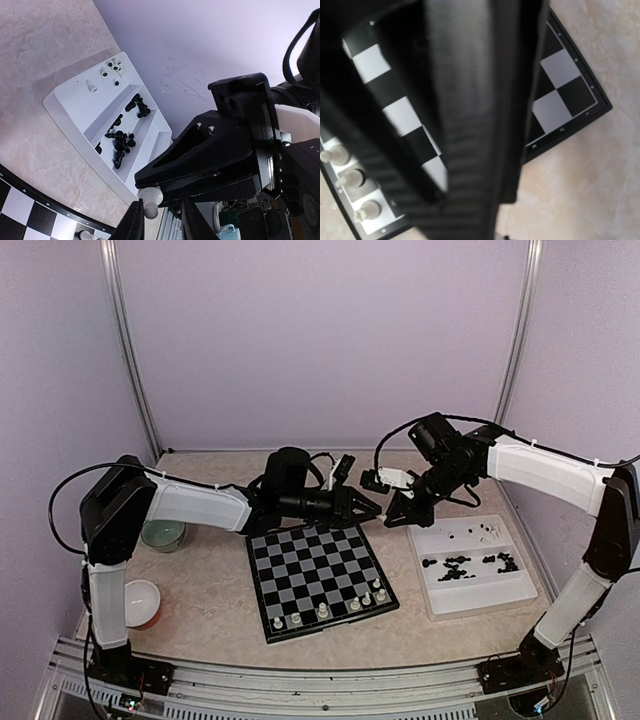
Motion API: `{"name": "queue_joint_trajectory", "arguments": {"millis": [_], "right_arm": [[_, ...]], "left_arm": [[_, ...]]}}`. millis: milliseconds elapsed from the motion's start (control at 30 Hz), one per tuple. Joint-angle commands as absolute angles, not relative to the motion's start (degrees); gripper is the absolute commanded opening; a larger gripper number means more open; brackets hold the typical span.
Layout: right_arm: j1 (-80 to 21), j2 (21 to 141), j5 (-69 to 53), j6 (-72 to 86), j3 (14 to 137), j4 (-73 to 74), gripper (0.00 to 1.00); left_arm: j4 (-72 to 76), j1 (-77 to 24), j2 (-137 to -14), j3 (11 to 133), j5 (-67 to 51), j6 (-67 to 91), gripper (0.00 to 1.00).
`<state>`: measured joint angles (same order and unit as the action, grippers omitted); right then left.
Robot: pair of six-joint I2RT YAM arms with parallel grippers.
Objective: Set up the chess pieces on the board
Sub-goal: Pick up the pawn from the chess pile, then place the pawn on a2.
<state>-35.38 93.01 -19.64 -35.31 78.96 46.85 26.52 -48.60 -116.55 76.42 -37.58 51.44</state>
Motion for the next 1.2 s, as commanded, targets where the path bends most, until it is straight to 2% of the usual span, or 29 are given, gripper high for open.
{"name": "queue_joint_trajectory", "arguments": {"millis": [0,233,467,900,1000,1167], "right_arm": [[-35.86,93.60,-19.25,-35.07,80.58,46.69,0.00],[-35.85,93.05,-20.05,-34.91,80.78,46.94,0.00],[-35.86,91.68,-20.26,-35.47,79.39,47.32,0.01],[-35.60,90.71,-22.17,-35.49,74.23,46.21,0.02],[-35.38,91.08,-22.41,-35.50,74.61,46.51,0.02],[-35.07,90.96,-22.45,-35.42,74.38,46.82,0.02]], "left_arm": [[27.77,-48.94,-117.69,77.88,-38.83,51.74,0.24],[26.68,-48.95,-118.03,78.84,-38.64,51.73,0.17],[26.23,-48.12,-117.38,78.77,-37.77,50.74,0.00],[25.31,-42.47,-104.33,66.50,-34.63,48.01,0.00],[17.54,-42.03,-100.44,64.00,-32.63,42.97,0.00],[-10.73,-44.21,-92.06,65.20,-19.18,26.85,0.00]]}}
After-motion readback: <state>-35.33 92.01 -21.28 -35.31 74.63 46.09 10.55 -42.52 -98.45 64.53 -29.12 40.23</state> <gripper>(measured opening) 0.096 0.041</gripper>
